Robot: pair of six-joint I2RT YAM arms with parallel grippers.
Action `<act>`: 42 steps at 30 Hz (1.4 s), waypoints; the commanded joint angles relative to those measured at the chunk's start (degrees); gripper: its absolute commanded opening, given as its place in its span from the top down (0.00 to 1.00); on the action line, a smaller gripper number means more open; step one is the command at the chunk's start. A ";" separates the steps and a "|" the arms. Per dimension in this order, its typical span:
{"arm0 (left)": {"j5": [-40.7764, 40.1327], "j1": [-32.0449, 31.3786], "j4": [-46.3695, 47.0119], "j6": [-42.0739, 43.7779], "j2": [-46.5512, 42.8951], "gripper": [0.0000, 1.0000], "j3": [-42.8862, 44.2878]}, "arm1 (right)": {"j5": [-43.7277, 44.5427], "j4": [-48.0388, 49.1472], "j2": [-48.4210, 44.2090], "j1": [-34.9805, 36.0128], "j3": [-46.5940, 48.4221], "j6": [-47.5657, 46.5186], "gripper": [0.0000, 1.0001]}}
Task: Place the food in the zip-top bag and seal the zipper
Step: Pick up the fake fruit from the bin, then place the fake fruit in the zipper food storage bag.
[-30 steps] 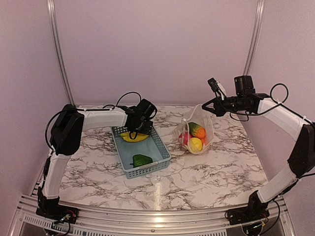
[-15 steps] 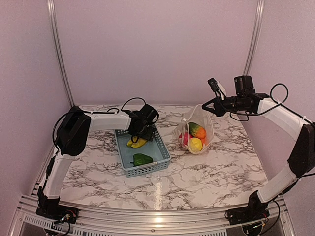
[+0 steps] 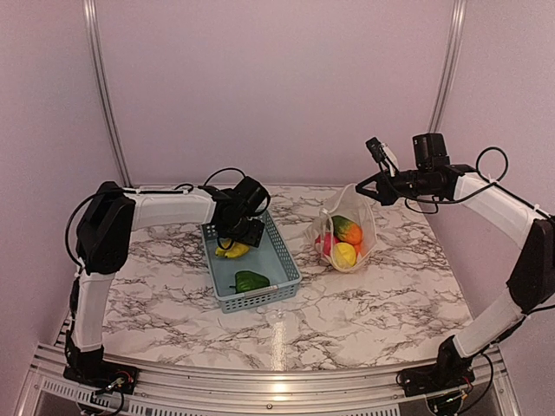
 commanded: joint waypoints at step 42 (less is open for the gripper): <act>33.71 -11.46 42.03 -40.68 5.76 0.55 11.12 | 1.25 -2.15 -1.45 5.26 5.93 4.81 1.00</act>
